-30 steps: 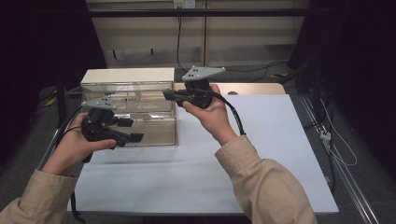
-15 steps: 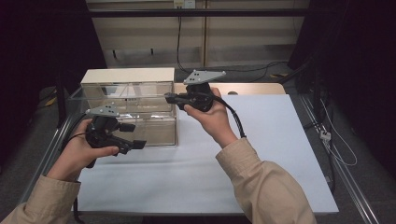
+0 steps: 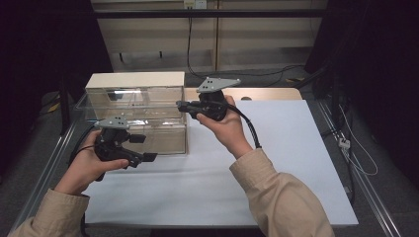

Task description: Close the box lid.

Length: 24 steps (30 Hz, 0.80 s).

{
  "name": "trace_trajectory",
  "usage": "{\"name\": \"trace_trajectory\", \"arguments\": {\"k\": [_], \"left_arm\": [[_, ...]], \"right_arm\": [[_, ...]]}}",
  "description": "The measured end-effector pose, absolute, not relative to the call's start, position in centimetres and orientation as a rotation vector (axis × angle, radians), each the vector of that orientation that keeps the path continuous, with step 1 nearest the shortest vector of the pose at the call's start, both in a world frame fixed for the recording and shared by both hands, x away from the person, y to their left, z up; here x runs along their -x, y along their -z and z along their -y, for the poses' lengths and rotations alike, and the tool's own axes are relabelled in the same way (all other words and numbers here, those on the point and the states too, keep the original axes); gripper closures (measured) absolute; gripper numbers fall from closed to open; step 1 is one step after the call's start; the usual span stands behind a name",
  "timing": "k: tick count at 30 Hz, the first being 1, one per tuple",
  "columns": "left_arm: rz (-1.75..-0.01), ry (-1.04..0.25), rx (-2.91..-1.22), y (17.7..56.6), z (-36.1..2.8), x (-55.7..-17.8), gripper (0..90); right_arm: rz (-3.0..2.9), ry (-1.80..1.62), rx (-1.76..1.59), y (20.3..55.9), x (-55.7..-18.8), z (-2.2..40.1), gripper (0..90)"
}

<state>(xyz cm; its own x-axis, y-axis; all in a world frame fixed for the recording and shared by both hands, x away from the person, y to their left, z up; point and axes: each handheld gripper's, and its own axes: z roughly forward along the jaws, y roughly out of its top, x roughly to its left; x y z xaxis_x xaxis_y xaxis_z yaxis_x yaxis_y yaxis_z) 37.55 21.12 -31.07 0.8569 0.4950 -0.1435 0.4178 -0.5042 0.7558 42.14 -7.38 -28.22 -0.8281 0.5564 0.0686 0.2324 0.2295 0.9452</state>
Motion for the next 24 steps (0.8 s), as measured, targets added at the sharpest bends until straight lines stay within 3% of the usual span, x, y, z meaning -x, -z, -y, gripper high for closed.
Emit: {"name": "trace_trajectory", "arguments": {"k": [24], "left_arm": [[-0.661, -0.104, -2.151, 33.1, -21.3, -36.9, 19.1]], "right_arm": [[-2.261, -1.656, -0.724, 30.2, -40.3, 8.2, 90.0]]}}
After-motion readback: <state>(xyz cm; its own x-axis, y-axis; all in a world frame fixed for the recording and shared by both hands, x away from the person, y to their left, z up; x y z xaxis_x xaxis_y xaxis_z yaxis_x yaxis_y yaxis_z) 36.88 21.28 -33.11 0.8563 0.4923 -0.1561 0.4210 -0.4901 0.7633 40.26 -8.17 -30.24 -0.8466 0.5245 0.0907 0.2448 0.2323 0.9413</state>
